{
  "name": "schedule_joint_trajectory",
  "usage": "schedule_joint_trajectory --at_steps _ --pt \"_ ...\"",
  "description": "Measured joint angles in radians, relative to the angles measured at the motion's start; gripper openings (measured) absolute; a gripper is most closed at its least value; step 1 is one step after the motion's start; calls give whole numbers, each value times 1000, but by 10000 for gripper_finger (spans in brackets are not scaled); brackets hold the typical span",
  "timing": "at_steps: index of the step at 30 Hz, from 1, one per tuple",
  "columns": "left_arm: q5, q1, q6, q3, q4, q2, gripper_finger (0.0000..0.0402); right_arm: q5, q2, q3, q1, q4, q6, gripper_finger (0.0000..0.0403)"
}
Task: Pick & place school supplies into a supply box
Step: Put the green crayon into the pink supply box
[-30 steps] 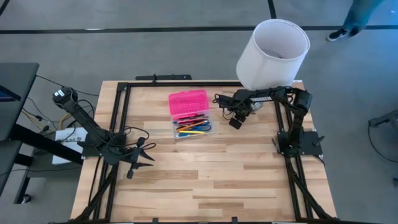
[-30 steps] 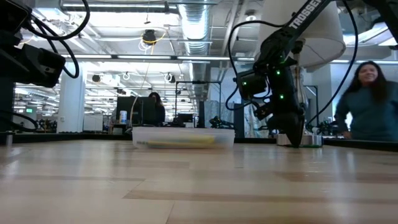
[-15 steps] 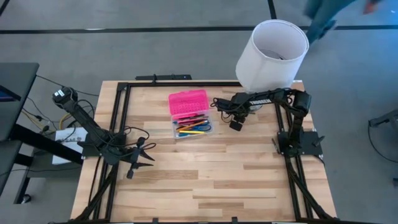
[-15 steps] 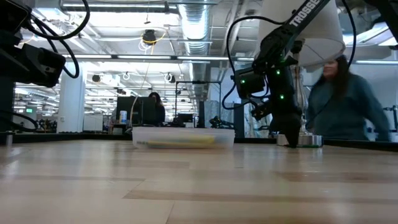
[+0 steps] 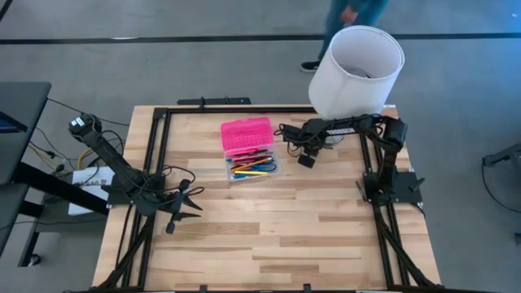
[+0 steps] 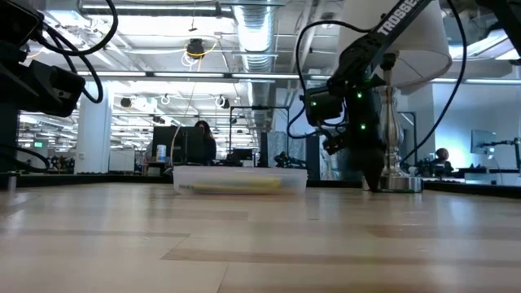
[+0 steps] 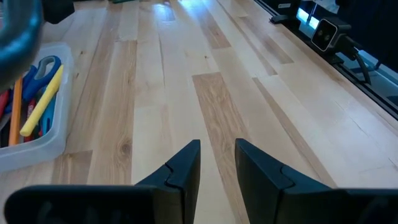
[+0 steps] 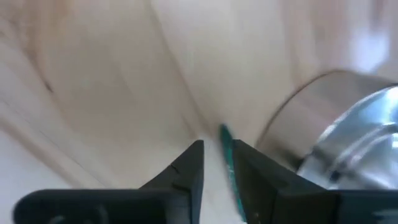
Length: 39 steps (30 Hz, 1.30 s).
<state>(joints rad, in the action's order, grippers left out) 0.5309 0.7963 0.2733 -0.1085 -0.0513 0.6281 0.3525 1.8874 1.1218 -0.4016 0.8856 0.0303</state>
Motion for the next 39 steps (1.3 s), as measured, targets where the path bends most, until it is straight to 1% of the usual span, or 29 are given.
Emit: schedule_joint_trajectory --at_steps 3,8,10,12,16,21,26,35,39 --pt "0 0 0 0 0 0 96 44 0 16 16 7 -3 51" --pt "0 0 -1 0 0 0 96 50 0 36 30 10 -12 10" --pt "0 0 -1 0 0 0 96 74 0 37 29 13 -6 3" --pt "0 0 -1 0 0 0 96 97 0 37 28 19 3 4" --pt "0 0 -3 0 0 0 96 98 0 37 27 17 3 1" --pt "0 0 -4 0 0 0 96 68 0 26 10 17 16 1" --pt "0 0 -4 0 1 0 96 72 0 15 0 20 46 0" --pt "0 0 -4 0 0 0 96 67 0 14 -7 18 49 0" --pt "0 0 -3 0 0 0 96 47 -1 14 -7 18 49 0"
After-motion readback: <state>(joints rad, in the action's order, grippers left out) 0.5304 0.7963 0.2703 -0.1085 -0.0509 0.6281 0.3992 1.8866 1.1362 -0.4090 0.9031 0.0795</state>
